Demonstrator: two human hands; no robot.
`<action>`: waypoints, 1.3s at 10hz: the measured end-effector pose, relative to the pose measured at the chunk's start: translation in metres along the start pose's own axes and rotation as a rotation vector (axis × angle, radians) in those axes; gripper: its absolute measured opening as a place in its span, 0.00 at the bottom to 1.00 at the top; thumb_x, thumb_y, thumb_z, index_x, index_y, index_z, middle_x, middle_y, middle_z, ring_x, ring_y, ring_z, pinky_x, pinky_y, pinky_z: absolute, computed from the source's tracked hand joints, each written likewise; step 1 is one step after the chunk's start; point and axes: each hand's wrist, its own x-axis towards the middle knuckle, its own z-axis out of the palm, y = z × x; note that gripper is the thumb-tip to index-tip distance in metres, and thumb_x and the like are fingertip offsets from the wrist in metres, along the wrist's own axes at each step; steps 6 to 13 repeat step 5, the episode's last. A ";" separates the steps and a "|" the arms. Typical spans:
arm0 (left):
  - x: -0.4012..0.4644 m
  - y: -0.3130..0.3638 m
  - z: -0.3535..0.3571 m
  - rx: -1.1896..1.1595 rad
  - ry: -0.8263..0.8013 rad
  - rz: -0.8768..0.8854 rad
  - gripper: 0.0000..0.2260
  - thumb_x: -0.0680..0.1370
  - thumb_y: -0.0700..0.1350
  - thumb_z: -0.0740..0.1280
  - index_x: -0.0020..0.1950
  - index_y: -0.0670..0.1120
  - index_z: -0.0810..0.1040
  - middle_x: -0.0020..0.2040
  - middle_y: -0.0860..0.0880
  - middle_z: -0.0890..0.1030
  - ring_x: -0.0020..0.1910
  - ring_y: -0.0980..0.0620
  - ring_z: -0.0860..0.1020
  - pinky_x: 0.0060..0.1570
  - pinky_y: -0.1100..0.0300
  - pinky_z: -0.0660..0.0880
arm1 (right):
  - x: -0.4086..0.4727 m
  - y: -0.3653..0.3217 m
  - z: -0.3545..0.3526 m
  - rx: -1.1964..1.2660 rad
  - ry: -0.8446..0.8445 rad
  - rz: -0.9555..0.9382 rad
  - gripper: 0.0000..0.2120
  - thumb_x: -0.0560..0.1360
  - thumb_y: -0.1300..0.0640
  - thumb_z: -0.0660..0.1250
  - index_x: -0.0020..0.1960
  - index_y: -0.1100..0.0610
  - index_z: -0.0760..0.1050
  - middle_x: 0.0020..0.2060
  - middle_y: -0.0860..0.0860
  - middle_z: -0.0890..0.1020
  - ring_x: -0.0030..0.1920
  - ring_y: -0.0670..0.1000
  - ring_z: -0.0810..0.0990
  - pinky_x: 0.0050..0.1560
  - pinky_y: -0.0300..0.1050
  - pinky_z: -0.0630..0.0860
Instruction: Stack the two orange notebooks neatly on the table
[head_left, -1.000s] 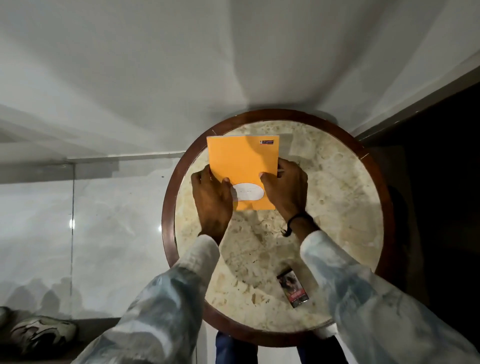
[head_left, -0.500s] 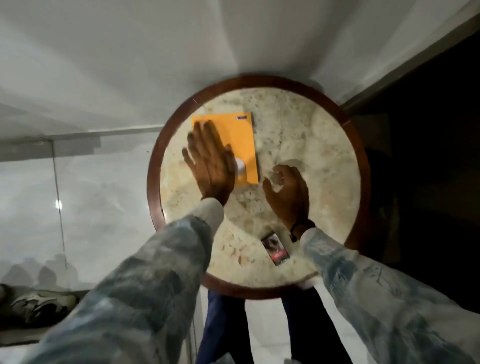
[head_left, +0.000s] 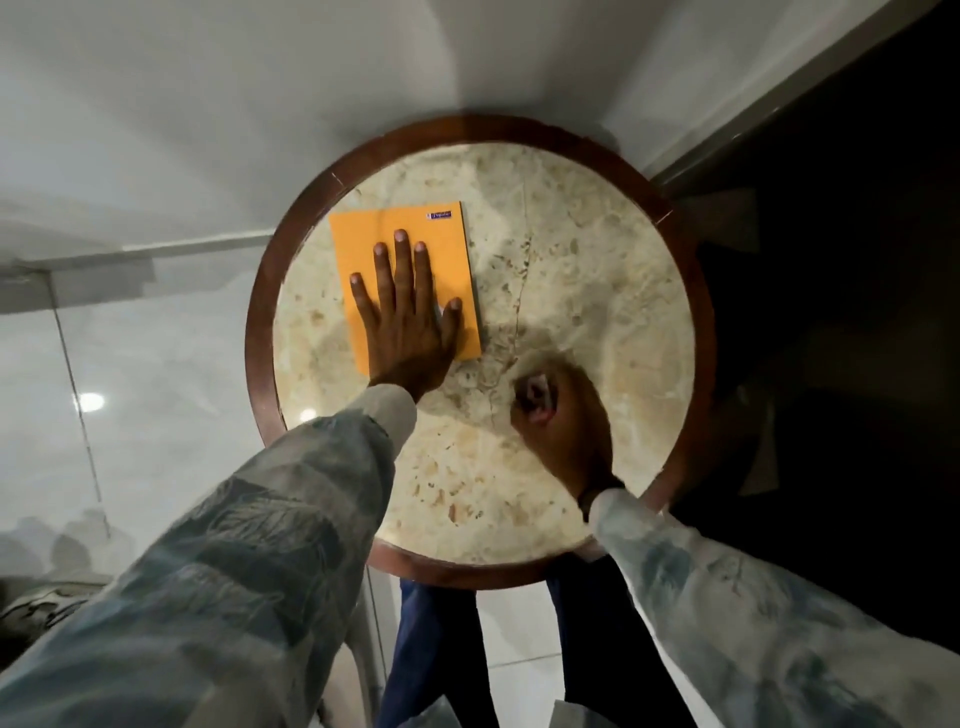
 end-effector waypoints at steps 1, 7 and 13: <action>0.000 0.000 0.002 -0.003 0.005 0.005 0.33 0.85 0.60 0.48 0.85 0.44 0.47 0.85 0.42 0.46 0.85 0.39 0.46 0.80 0.32 0.47 | 0.072 -0.015 -0.012 0.078 0.149 0.053 0.23 0.72 0.47 0.74 0.63 0.55 0.75 0.55 0.55 0.82 0.55 0.57 0.82 0.52 0.52 0.83; -0.003 0.006 -0.023 0.030 -0.059 0.001 0.34 0.84 0.61 0.49 0.85 0.45 0.43 0.85 0.43 0.42 0.85 0.40 0.42 0.80 0.33 0.47 | 0.137 -0.052 -0.064 0.312 0.209 0.159 0.30 0.68 0.49 0.81 0.64 0.57 0.74 0.53 0.56 0.84 0.53 0.56 0.83 0.51 0.54 0.83; -0.003 0.006 -0.023 0.030 -0.059 0.001 0.34 0.84 0.61 0.49 0.85 0.45 0.43 0.85 0.43 0.42 0.85 0.40 0.42 0.80 0.33 0.47 | 0.137 -0.052 -0.064 0.312 0.209 0.159 0.30 0.68 0.49 0.81 0.64 0.57 0.74 0.53 0.56 0.84 0.53 0.56 0.83 0.51 0.54 0.83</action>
